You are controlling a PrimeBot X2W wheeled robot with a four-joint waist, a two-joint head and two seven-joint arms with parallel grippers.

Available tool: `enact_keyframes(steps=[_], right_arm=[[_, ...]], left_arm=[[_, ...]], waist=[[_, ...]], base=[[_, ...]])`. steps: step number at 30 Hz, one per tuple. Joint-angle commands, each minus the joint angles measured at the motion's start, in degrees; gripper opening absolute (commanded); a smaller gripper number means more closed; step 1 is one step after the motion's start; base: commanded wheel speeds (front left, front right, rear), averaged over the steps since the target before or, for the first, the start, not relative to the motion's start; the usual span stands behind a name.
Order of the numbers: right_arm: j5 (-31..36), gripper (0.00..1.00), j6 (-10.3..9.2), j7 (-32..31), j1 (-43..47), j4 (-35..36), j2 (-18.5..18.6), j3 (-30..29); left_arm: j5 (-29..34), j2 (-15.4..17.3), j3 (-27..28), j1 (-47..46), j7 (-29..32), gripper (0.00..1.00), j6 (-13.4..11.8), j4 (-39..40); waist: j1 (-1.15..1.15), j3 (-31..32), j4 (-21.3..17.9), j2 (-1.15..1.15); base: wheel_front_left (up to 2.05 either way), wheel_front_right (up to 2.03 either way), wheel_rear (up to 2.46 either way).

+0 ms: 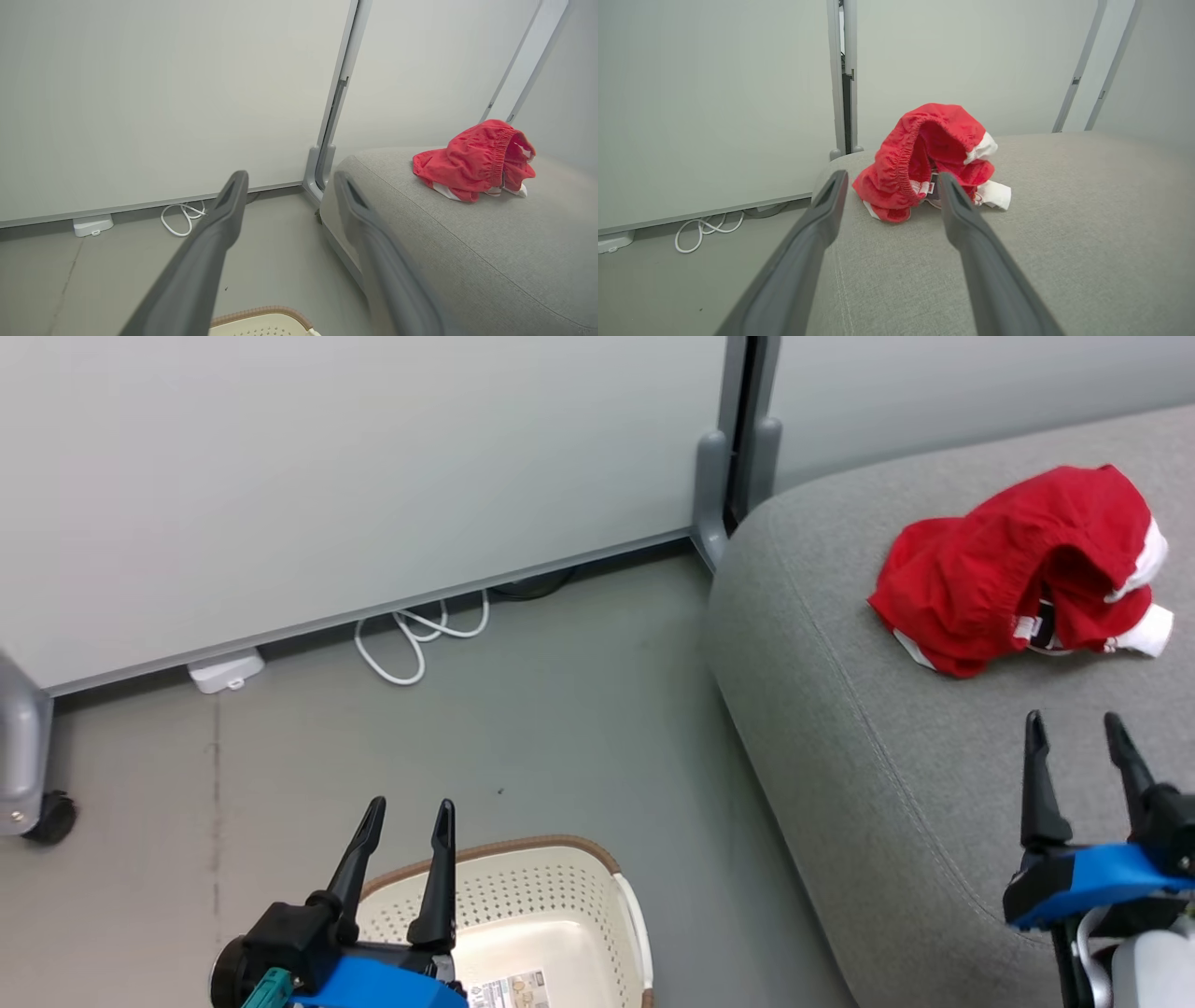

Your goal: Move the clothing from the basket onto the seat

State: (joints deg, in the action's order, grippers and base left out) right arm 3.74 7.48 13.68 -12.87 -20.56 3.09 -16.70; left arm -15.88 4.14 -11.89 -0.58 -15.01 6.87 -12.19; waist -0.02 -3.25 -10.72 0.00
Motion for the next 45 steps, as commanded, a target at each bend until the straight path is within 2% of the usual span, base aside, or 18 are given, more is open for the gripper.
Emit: enact_keyframes(steps=[1,7,14,24,45], right_arm=[[-0.7,1.0,0.03,-0.1,1.7,1.1,-0.2,0.4],[-4.5,1.0,0.02,-0.6,7.5,5.2,-0.2,4.9],[-7.3,1.0,0.03,-0.9,10.2,6.7,-0.2,10.1],[-7.8,1.0,0.02,-1.0,10.9,6.2,-0.2,11.4],[-10.1,1.0,0.03,-1.1,10.4,4.4,-0.2,12.6]], left_arm=[[0.3,-0.1,0.5,0.7,-0.2,1.0,0.3,-0.3],[0.3,-0.5,3.4,1.7,-0.2,1.0,0.4,-0.9],[0.5,-0.5,6.5,2.3,-0.2,1.0,0.6,-2.7],[0.9,0.4,8.4,0.8,-0.2,1.0,0.7,-6.8],[-0.2,0.9,7.4,0.2,-0.2,1.0,0.6,-7.5]], waist=[[0.02,1.4,1.6,0.0],[0.02,2.9,5.2,0.0],[0.02,3.7,8.5,0.0],[0.02,4.4,12.3,0.0],[0.02,4.1,12.2,0.0]], base=[[0.0,0.0,0.0],[0.0,0.0,0.0],[0.0,0.0,0.0],[0.0,0.0,0.0],[0.0,0.0,0.0]])
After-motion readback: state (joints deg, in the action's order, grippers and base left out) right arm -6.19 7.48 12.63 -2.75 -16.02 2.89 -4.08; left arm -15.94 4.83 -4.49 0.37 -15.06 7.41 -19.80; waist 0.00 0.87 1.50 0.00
